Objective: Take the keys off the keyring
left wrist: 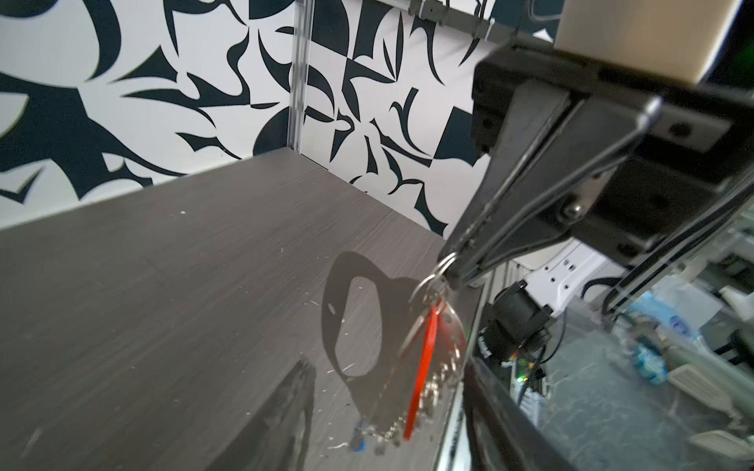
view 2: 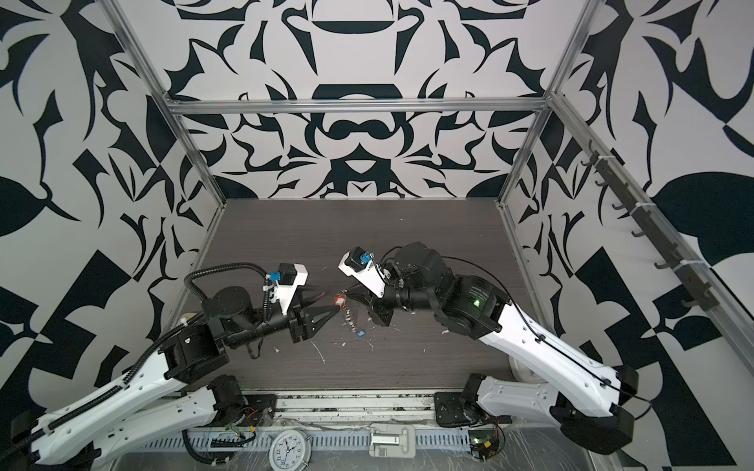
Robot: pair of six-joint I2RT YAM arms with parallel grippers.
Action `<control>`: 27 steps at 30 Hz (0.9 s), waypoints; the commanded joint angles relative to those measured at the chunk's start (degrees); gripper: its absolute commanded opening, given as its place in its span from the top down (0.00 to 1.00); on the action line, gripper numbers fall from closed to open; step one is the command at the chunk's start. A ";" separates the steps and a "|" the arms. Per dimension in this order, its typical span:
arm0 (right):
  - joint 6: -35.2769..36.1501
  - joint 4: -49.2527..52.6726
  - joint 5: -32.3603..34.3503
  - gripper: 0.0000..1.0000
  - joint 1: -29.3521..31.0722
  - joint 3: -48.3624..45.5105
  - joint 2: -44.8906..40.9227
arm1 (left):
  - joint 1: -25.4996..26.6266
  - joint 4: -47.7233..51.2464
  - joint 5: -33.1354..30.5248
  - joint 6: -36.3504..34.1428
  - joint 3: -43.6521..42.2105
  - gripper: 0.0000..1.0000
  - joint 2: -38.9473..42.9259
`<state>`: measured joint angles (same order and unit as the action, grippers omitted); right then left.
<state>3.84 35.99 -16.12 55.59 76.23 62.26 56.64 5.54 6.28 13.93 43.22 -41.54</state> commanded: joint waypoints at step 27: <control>-2.78 -24.27 0.38 1.00 0.02 -14.09 -9.88 | 0.05 10.64 2.01 5.78 5.28 1.00 -0.89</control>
<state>1.61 20.01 -16.58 55.59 62.30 55.18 56.95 11.97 6.55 17.37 45.78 -42.24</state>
